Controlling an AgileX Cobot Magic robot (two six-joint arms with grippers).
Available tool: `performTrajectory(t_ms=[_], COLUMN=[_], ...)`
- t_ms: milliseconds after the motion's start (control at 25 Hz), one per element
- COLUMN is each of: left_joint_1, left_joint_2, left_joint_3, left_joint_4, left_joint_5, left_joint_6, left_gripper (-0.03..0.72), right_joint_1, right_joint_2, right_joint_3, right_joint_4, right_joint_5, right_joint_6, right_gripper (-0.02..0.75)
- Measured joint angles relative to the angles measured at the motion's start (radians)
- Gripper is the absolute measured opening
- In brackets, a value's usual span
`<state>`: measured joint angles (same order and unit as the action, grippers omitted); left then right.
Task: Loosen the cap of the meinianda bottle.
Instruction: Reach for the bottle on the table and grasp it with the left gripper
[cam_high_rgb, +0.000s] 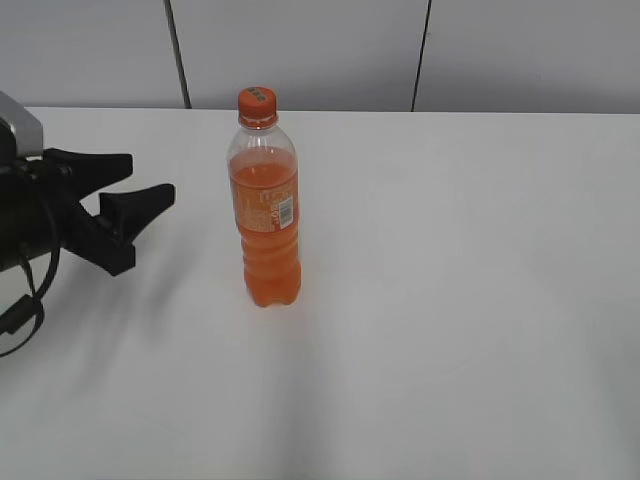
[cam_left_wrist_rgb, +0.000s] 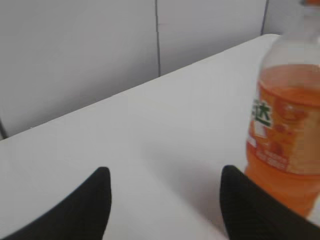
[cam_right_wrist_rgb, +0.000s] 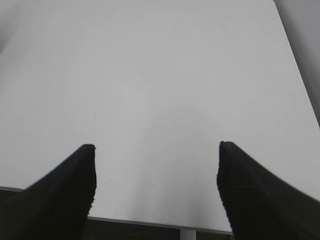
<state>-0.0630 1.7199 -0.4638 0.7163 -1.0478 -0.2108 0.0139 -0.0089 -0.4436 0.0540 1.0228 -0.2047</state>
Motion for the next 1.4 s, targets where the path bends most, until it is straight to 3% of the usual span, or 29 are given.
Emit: performTrajectory(t_ms=[160, 320, 440, 1000, 1400], left_joint_1=[0.000, 0.000, 0.000, -0.059, -0.166], left_joint_2=[0.061, 0.113, 0.138, 0.273, 0.341], left_joint_3=[-0.012, -0.027, -0.044, -0.237, -0.368], left_joint_4=[0.076, 0.092, 0.129, 0.366, 0.385], left_joint_5=[-0.017, -0.021, -0.049, -0.059, 0.002], left_joint_6=[-0.007, -0.008, -0.009, -0.133, -0.171], left_gripper=[0.456, 0.585, 0.629, 0.630, 0.617], right_joint_1=[0.000, 0.000, 0.000, 0.000, 0.000], right_joint_2=[0.000, 0.000, 0.000, 0.000, 0.000], right_joint_3=[0.000, 0.000, 0.000, 0.000, 0.000], right_joint_4=[0.000, 0.010, 0.024, 0.037, 0.038], right_joint_5=[0.000, 0.000, 0.000, 0.000, 0.000], right_joint_6=[-0.001, -0.001, -0.001, 0.000, 0.000], right_gripper=[0.566, 0.566, 0.566, 0.566, 0.566])
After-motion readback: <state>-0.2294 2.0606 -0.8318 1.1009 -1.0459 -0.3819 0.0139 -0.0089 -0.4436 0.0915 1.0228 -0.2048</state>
